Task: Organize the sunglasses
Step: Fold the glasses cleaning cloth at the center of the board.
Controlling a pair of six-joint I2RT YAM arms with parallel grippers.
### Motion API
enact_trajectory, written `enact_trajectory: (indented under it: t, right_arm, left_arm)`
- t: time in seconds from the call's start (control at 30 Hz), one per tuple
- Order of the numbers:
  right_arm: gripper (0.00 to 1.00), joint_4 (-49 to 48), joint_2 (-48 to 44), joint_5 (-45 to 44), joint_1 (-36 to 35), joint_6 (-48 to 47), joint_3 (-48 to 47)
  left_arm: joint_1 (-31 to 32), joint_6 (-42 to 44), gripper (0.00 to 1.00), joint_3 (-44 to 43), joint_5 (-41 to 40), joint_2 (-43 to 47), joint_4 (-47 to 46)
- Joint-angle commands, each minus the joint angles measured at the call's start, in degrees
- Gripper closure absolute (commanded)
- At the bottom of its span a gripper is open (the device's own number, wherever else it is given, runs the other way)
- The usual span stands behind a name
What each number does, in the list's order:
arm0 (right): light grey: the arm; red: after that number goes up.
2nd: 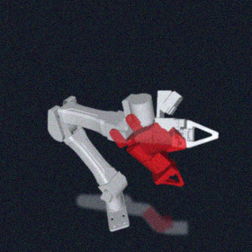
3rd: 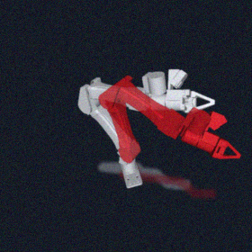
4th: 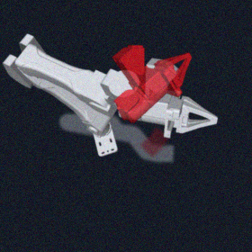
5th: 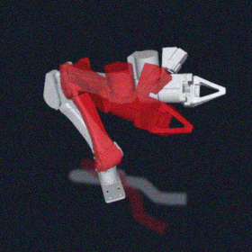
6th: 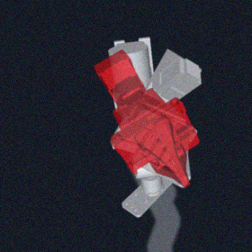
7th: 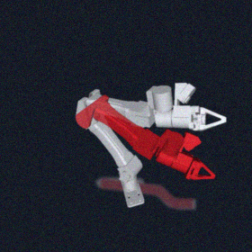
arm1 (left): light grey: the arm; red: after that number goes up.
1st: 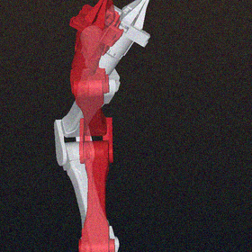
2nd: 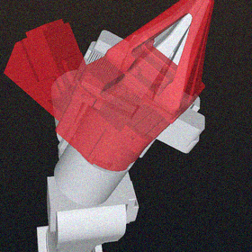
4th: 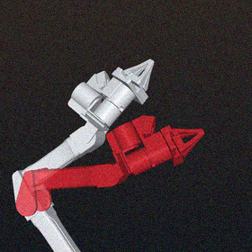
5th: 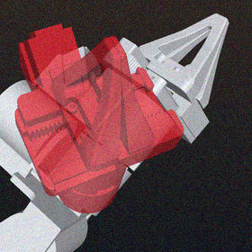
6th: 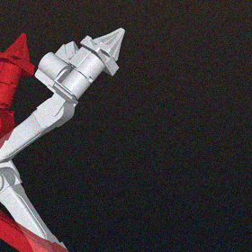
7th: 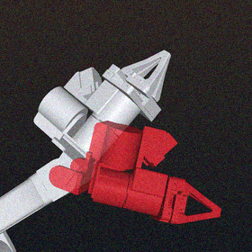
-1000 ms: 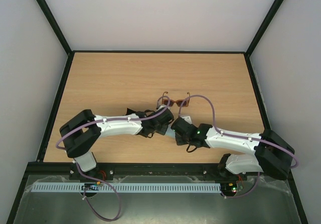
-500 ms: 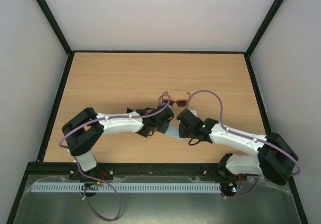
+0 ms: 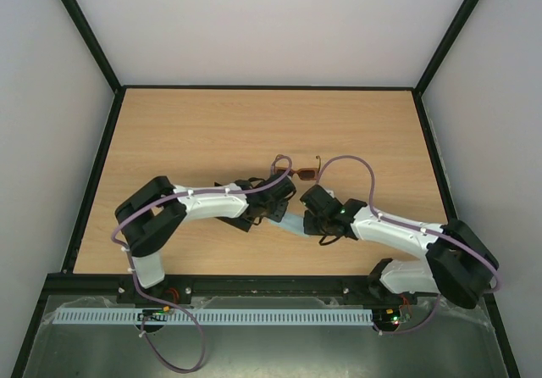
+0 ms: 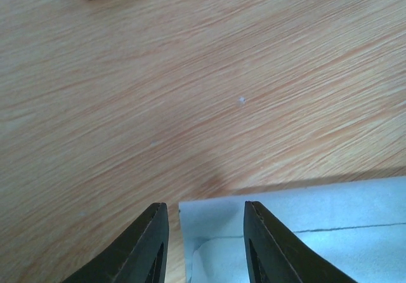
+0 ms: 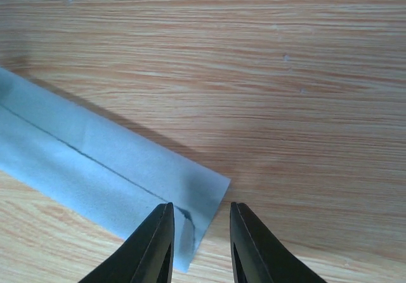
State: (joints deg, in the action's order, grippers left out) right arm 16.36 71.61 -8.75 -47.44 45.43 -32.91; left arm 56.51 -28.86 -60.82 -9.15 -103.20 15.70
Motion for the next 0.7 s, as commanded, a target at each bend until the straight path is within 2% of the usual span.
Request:
enact_trajectory:
  t: [0.0,0.27,0.43,0.67]
  right_arm:
    - [0.75,0.88,1.24,0.39,1.39,0.76,1.05]
    - [0.75,0.20,2.66,0.35,1.86,0.27,0.67]
    - [0.75,-0.36,3.66,0.54,2.07,-0.02,0.51]
    - [0.75,-0.45,3.84,0.62,2.87,-0.50,0.22]
  left_arm:
    - [-0.44,1.20,0.64,-1.91,0.46,-1.90,0.19]
    - [-0.60,1.42,0.71,-2.35,0.86,-3.02,-0.19]
    - [-0.61,1.53,0.71,-2.32,0.74,-3.41,-0.06]
    - [-1.00,1.40,0.64,-2.21,-0.37,-2.85,0.02]
